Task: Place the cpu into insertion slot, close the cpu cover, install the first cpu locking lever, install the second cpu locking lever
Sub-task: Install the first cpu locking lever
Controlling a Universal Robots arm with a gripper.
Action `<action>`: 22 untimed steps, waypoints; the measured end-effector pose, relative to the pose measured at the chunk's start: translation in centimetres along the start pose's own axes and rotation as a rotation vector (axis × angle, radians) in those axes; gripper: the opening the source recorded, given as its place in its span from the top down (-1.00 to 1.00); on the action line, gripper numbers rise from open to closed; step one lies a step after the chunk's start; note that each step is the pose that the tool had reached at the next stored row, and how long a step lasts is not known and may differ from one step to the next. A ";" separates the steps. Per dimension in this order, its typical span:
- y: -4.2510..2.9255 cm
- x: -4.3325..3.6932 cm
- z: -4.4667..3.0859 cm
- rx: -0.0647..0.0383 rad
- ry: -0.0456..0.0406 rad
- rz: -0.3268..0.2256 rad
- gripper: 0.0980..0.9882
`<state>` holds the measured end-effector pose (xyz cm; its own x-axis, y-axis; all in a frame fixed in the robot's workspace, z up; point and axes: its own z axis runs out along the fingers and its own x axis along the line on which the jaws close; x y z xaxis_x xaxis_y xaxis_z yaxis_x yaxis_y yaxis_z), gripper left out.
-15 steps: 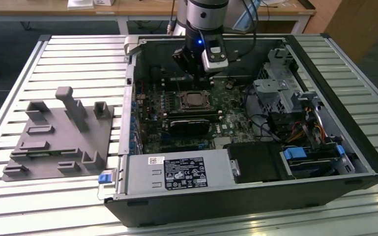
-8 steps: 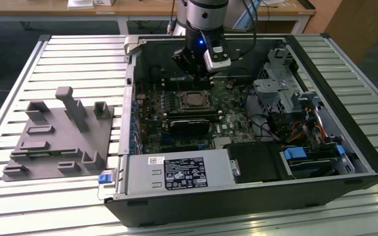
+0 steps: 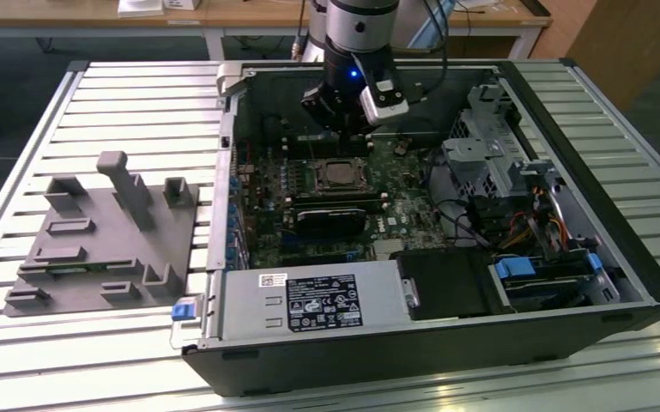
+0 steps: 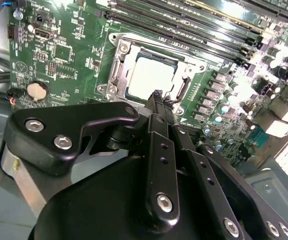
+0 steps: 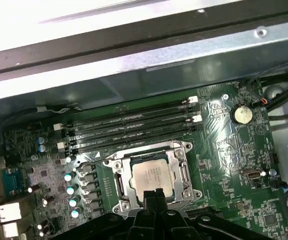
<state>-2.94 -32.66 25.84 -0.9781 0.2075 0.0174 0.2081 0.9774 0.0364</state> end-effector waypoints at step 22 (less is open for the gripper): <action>-0.12 0.57 0.02 -0.008 -0.0346 -0.157 0.98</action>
<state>-3.52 -32.66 25.82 -0.9983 0.0534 -0.0236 0.0523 0.9977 0.0438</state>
